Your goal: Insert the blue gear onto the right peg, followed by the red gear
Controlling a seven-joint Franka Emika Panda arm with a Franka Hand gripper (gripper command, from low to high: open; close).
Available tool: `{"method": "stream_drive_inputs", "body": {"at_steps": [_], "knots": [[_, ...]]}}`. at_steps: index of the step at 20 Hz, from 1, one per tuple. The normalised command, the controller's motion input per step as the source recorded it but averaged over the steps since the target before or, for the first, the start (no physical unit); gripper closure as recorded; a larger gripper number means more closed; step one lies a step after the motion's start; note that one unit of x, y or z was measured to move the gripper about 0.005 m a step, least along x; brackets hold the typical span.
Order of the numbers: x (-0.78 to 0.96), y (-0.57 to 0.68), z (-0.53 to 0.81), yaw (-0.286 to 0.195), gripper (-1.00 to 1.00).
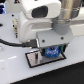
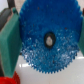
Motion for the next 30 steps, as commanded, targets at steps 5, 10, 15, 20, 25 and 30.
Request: {"method": "stream_drive_inputs", "body": {"at_steps": [5, 10, 15, 20, 25, 30], "knots": [[0.08, 0.02, -0.17, 0.0, 1.0], [-0.02, 0.11, 0.13, 0.0, -1.0], [-0.1, 0.15, 0.48, 0.0, -1.0], [-0.19, 0.16, 0.46, 0.0, -1.0], [-0.42, 0.31, 0.18, 0.0, -1.0], [-0.51, 0.42, 0.01, 0.0, -1.0]]}}
